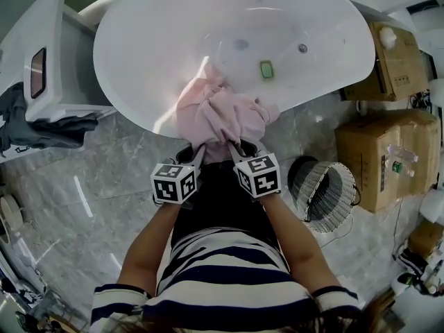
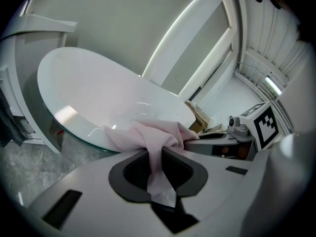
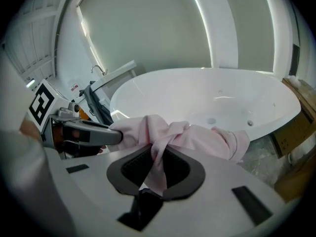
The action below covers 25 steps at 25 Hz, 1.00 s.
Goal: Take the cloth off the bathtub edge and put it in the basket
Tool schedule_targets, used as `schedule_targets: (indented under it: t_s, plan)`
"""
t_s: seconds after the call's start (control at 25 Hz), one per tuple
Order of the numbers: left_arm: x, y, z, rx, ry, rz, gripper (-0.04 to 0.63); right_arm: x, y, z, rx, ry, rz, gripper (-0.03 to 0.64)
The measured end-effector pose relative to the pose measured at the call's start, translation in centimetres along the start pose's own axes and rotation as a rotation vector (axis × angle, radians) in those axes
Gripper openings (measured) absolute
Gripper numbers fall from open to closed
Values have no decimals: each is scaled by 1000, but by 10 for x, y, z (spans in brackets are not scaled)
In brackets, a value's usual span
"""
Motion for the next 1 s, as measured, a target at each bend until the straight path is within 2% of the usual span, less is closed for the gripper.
schedule_targets:
  t_s: [0.32,0.56,1.0]
  plan:
    - [-25,29,39,139,-62,101,66,-38,12,-7,30,25,98,72]
    - [-46,55,73,210,-109,196,66,-75,27,-14,32,35,193,72]
    - [-80,105,162,346,-264,313,66,-171,61,-11,69,1,416,72]
Point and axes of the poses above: the fingertips, and each gripper's own axes: x forward along the fingers, z to its right, y out of its top, the point moved 5 cm from there along -x, backward along the fingers, and after that the axes turned 3 degrees about z, right-handed, at the moved point
